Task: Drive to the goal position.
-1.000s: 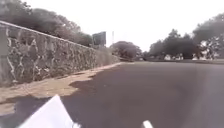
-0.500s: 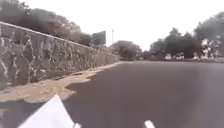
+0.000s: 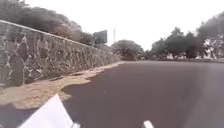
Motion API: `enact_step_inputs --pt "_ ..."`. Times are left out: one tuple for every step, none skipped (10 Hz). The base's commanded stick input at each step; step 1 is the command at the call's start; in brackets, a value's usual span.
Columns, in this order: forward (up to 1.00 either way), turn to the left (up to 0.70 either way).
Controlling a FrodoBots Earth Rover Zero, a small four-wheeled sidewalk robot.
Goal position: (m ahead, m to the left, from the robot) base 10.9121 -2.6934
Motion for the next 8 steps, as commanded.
enact_step_inputs --pt "0.5 0.0" --pt "0.5 0.0" --pt "0.5 0.0" --pt "0.5 0.0" --pt "0.5 0.0" --pt "0.5 0.0" --pt "0.5 0.0" --pt "0.5 0.0"
